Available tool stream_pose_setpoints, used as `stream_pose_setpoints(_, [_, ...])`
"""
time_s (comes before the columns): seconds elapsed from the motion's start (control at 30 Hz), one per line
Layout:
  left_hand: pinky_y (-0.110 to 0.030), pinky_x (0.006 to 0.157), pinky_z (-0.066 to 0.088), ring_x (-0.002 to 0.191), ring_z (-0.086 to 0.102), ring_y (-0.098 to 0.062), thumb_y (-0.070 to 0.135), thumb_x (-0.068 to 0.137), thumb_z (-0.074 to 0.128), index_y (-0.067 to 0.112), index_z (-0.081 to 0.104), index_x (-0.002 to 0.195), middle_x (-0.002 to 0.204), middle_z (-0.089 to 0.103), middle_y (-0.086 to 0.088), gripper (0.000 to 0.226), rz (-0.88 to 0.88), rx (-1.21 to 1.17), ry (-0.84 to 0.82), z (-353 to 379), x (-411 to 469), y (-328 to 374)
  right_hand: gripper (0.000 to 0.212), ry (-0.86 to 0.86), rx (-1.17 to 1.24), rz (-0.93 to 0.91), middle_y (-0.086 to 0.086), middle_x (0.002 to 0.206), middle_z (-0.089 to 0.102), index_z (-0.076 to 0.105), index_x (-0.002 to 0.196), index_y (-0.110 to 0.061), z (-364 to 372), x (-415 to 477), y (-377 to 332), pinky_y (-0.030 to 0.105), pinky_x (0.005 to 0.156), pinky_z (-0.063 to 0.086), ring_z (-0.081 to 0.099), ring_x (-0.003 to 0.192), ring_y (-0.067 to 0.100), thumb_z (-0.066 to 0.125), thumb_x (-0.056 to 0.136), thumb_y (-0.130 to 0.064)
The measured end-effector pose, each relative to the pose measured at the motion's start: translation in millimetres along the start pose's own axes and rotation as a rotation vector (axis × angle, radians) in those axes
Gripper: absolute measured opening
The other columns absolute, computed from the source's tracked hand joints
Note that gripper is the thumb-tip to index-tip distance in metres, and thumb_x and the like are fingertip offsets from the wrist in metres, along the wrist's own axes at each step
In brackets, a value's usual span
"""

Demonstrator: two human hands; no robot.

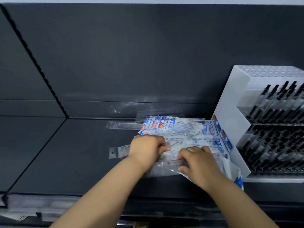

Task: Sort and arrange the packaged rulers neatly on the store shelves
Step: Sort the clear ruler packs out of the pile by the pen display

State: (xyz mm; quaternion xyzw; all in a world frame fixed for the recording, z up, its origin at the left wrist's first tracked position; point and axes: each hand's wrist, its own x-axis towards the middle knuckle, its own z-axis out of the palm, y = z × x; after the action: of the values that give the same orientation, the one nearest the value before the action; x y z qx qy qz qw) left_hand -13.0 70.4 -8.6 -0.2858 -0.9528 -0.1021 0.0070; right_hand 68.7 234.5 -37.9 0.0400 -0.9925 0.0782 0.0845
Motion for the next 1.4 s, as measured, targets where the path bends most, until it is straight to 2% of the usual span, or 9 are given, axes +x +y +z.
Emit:
stream_pose_setpoints(0.1, [-0.033, 0.097, 0.039, 0.121, 0.049, -0.024, 0.049, 0.098, 0.037, 0.027, 0.046, 0.132, 0.131, 0.055, -0.002, 0.042, -0.025, -0.124, -0.158, 7, 9, 12, 0.042, 0.074, 0.073, -0.001, -0.009, 0.083, 0.065, 0.063, 0.086, -0.026, 15, 8, -11, 0.029, 0.072, 0.040, 0.062, 0.081, 0.017, 0.088, 0.053, -0.032])
stream_pose_setpoints(0.23, [-0.041, 0.112, 0.023, 0.141, 0.022, -0.022, 0.060, 0.092, 0.040, 0.024, 0.009, 0.152, 0.155, 0.022, -0.002, 0.077, -0.079, -0.096, -0.261, 9, -1, -6, 0.052, 0.163, 0.279, 0.017, -0.001, 0.099, 0.059, 0.062, 0.098, -0.018, 18, 5, -2, 0.021, 0.079, 0.044, 0.056, 0.089, 0.016, 0.088, 0.054, -0.018])
stream_pose_setpoints(0.43, [-0.039, 0.106, 0.024, 0.135, 0.029, -0.019, 0.057, 0.086, 0.054, 0.034, 0.033, 0.143, 0.148, 0.030, 0.007, 0.065, -0.030, 0.119, -0.273, 11, -20, -18, 0.081, 0.083, 0.030, -0.040, 0.001, 0.131, 0.054, 0.056, 0.120, -0.025, 4, 6, 6, 0.041, 0.090, 0.044, 0.047, 0.120, 0.021, 0.088, 0.048, -0.044])
stream_pose_setpoints(0.53, [-0.041, 0.110, 0.022, 0.136, 0.028, -0.020, 0.046, 0.091, 0.053, 0.034, 0.032, 0.144, 0.149, 0.028, 0.006, 0.058, 0.001, 0.117, -0.248, 16, -22, -13, 0.093, -0.125, -0.027, -0.138, -0.006, 0.158, 0.016, 0.030, 0.147, -0.028, 1, 19, -3, 0.040, 0.113, 0.017, 0.016, 0.145, 0.015, 0.074, 0.069, -0.052])
stream_pose_setpoints(0.63, [-0.041, 0.114, 0.018, 0.141, 0.021, -0.020, 0.040, 0.092, 0.051, 0.034, 0.025, 0.147, 0.155, 0.019, 0.006, 0.060, -0.003, 0.097, -0.237, 20, -23, -16, 0.089, -0.360, -0.078, -0.109, -0.009, 0.160, -0.003, 0.012, 0.151, -0.030, -2, 27, -6, 0.036, 0.116, -0.001, -0.003, 0.146, 0.009, 0.062, 0.081, -0.054])
stream_pose_setpoints(0.8, [-0.040, 0.115, 0.019, 0.144, 0.015, -0.021, 0.055, 0.087, 0.055, 0.024, 0.007, 0.152, 0.157, 0.014, 0.001, 0.087, -0.116, 0.055, -0.307, 19, -26, -24, 0.088, -0.314, -0.165, -0.118, -0.006, 0.148, 0.031, 0.023, 0.148, -0.028, -8, 30, -1, 0.035, 0.110, 0.017, 0.025, 0.137, 0.016, 0.065, 0.076, -0.056])
stream_pose_setpoints(1.07, [-0.032, 0.102, 0.031, 0.129, 0.033, -0.019, 0.036, 0.086, 0.062, 0.027, 0.041, 0.134, 0.135, 0.038, 0.002, 0.052, -0.106, -0.080, -0.235, 19, -30, -15, 0.079, -0.301, -0.180, -0.111, -0.003, 0.137, 0.042, 0.034, 0.141, -0.026, -11, 32, -4, 0.034, 0.106, 0.024, 0.033, 0.129, 0.018, 0.070, 0.075, -0.049])
stream_pose_setpoints(1.23, [-0.033, 0.102, 0.034, 0.127, 0.034, -0.022, 0.034, 0.085, 0.060, 0.023, 0.036, 0.130, 0.137, 0.037, -0.001, 0.051, -0.113, -0.029, -0.180, 21, -34, -14, 0.045, -0.211, -0.214, -0.184, -0.003, 0.116, 0.050, 0.057, 0.116, -0.022, -6, 27, -11, 0.033, 0.095, 0.028, 0.041, 0.116, 0.019, 0.066, 0.079, -0.045])
stream_pose_setpoints(1.4, [-0.035, 0.101, 0.032, 0.126, 0.044, -0.025, 0.047, 0.087, 0.059, 0.023, 0.016, 0.148, 0.137, 0.045, -0.004, 0.078, -0.247, 0.128, -0.237, 10, -33, -27, 0.038, -0.208, -0.130, -0.241, 0.003, 0.155, 0.020, 0.057, 0.114, -0.017, -3, 36, -26, 0.035, 0.109, 0.018, 0.019, 0.141, 0.020, 0.065, 0.082, -0.036])
